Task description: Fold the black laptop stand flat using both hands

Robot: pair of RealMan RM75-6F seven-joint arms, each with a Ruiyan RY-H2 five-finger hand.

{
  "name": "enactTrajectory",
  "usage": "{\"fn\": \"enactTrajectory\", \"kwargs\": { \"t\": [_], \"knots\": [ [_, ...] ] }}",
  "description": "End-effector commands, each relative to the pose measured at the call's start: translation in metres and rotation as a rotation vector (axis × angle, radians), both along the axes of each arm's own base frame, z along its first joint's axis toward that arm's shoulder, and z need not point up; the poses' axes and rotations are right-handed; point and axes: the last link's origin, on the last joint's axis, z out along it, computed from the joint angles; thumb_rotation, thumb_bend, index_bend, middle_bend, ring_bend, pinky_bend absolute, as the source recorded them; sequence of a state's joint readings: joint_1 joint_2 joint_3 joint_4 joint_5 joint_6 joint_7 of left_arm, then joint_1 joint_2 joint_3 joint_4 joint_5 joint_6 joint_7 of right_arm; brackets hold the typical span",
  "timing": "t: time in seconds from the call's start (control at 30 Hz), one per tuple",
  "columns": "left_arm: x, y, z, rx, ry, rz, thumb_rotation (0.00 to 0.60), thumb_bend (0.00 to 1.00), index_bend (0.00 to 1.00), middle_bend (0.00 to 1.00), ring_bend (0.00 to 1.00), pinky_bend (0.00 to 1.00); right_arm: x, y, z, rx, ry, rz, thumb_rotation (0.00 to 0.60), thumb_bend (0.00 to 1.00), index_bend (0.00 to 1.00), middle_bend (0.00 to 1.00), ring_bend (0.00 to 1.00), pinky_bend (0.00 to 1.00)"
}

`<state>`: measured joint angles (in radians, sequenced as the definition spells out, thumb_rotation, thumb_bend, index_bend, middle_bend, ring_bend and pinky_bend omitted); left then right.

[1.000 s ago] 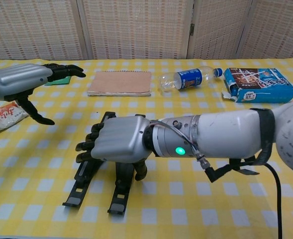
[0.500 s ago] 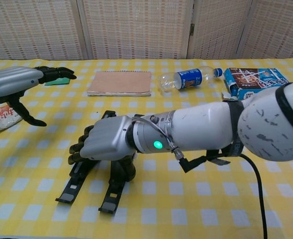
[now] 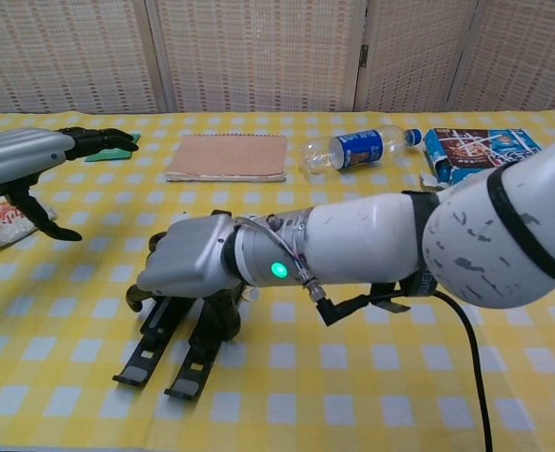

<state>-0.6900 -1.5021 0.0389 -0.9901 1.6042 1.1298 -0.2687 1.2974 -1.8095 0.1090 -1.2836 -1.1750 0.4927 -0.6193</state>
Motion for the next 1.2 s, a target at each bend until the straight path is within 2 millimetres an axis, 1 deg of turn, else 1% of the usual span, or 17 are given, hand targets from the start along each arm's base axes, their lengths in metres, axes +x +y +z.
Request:
{"fn": "enactTrajectory", "kwargs": {
  "t": [0.03,0.13,0.2,0.4,0.43,0.47,0.5,0.53,0.6,0.63,0.67,0.77,0.9,0.97,1.07,1.17,1.2],
  "knots": [
    [0.000,0.000,0.001,0.001,0.001,-0.005,0.600,0.07,0.00,0.00,0.00,0.00,-0.003,0.000,0.005,-0.006,-0.033,0.001,0.600,0.21,0.37,0.39,0.25,0.05],
    [0.002,-0.002,0.001,0.002,-0.003,-0.011,0.600,0.07,0.00,0.00,0.00,0.00,-0.007,0.000,0.009,-0.010,-0.047,0.007,0.600,0.21,0.49,0.46,0.29,0.06],
    [0.004,-0.003,0.001,0.001,-0.003,-0.016,0.600,0.07,0.00,0.00,0.00,0.00,-0.009,0.001,0.012,-0.010,-0.065,0.010,0.600,0.21,0.53,0.48,0.31,0.07],
    [0.010,-0.004,0.001,0.006,-0.005,-0.026,0.600,0.07,0.00,0.00,0.00,0.00,-0.015,0.004,0.019,-0.003,-0.081,0.016,0.600,0.21,0.55,0.49,0.31,0.08],
    [0.010,-0.004,0.001,0.006,-0.004,-0.024,0.600,0.07,0.00,0.00,0.00,0.00,-0.017,0.004,0.020,0.000,-0.078,0.015,0.600,0.21,0.53,0.47,0.30,0.08],
    [0.011,-0.004,0.001,0.006,-0.004,-0.023,0.600,0.07,0.00,0.00,0.00,0.00,-0.019,0.005,0.021,0.003,-0.074,0.013,0.600,0.21,0.47,0.43,0.28,0.07],
    [0.012,-0.004,0.002,0.007,-0.003,-0.022,0.600,0.07,0.00,0.00,0.00,0.00,-0.021,0.005,0.023,0.005,-0.070,0.011,0.600,0.21,0.36,0.35,0.24,0.05],
    [0.013,-0.004,0.002,0.009,0.000,-0.021,0.600,0.08,0.00,0.00,0.00,0.00,-0.023,0.006,0.025,0.004,-0.068,0.007,0.600,0.21,0.20,0.24,0.18,0.03],
    [0.015,-0.005,0.003,0.011,0.000,-0.019,0.600,0.07,0.00,0.00,0.00,0.00,-0.030,0.007,0.030,0.006,-0.066,-0.018,0.600,0.21,0.04,0.08,0.08,0.00],
    [0.016,-0.006,0.003,0.010,-0.004,-0.020,0.600,0.07,0.00,0.00,0.00,0.00,-0.032,0.008,0.033,0.011,-0.069,-0.039,0.600,0.21,0.00,0.03,0.04,0.00],
    [0.016,-0.007,0.003,0.009,-0.009,-0.019,0.600,0.08,0.00,0.00,0.00,0.00,-0.035,0.009,0.036,0.010,-0.073,-0.055,0.600,0.21,0.00,0.00,0.02,0.00],
    [0.016,-0.007,0.004,0.028,-0.018,-0.011,0.600,0.08,0.00,0.00,0.00,0.00,-0.047,0.009,0.053,-0.019,-0.092,-0.090,0.600,0.21,0.00,0.00,0.00,0.00],
    [0.013,-0.008,0.011,0.069,-0.027,0.014,0.600,0.12,0.00,0.00,0.00,0.00,-0.068,0.013,0.085,-0.090,-0.166,-0.151,0.600,0.21,0.00,0.00,0.01,0.00],
    [0.011,-0.011,0.018,0.094,-0.045,0.034,0.600,0.13,0.00,0.00,0.00,0.00,-0.088,0.017,0.109,-0.148,-0.214,-0.199,0.600,0.21,0.00,0.00,0.03,0.00],
    [0.006,-0.015,0.028,0.125,-0.052,0.066,0.600,0.14,0.00,0.00,0.00,0.00,-0.115,0.023,0.138,-0.235,-0.263,-0.247,0.600,0.21,0.00,0.02,0.07,0.00],
    [-0.002,-0.023,0.041,0.158,-0.055,0.111,0.600,0.14,0.02,0.00,0.00,0.00,-0.149,0.030,0.168,-0.348,-0.303,-0.314,0.600,0.21,0.00,0.06,0.09,0.00],
    [-0.006,-0.028,0.047,0.175,-0.053,0.130,0.600,0.15,0.02,0.00,0.00,0.00,-0.165,0.033,0.179,-0.389,-0.314,-0.353,0.600,0.21,0.00,0.07,0.09,0.00]
  ]
}}
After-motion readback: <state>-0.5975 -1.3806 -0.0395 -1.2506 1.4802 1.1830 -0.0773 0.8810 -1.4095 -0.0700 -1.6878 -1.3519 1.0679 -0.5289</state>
